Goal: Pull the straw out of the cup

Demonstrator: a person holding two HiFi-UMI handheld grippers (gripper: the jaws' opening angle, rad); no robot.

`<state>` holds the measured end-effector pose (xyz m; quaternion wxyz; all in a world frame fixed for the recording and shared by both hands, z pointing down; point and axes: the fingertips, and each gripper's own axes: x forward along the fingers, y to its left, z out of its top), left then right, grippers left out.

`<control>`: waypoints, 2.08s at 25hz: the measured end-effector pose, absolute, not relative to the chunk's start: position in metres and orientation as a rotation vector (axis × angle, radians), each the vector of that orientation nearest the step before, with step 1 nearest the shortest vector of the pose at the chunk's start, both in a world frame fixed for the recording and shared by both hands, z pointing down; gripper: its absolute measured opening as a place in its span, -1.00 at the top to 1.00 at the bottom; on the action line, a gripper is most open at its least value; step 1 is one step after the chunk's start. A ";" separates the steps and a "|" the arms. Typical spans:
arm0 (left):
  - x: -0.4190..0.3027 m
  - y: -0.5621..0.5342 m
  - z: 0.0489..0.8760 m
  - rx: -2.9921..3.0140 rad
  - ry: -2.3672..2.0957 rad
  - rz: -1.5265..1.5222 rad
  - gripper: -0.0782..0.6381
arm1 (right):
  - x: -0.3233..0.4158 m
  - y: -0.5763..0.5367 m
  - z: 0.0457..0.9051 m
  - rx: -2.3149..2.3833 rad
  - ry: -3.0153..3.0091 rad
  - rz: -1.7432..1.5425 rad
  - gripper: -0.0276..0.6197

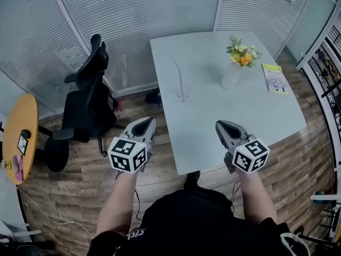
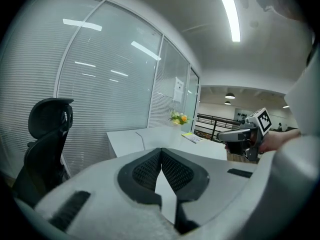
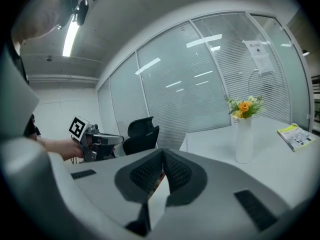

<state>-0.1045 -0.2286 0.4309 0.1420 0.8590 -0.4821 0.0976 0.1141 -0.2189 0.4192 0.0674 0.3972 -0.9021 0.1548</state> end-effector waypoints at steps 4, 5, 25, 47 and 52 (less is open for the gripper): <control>-0.093 -0.265 0.427 2.465 -1.409 0.293 0.76 | 0.120 -0.258 0.426 1.148 -2.723 0.501 0.88; -0.091 -0.273 0.427 2.462 -1.414 0.298 0.76 | 0.122 -0.267 0.427 1.137 -2.726 0.505 0.88; -0.074 -0.379 0.445 2.402 -1.445 0.274 0.75 | 0.108 -0.370 0.449 0.992 -2.721 0.582 0.88; -0.044 -0.461 0.511 2.452 -1.216 0.348 0.47 | 0.085 -0.422 0.497 1.026 -2.626 0.697 0.88; -0.033 -0.473 0.532 2.448 -1.172 0.364 0.34 | 0.085 -0.424 0.510 1.039 -2.608 0.734 0.88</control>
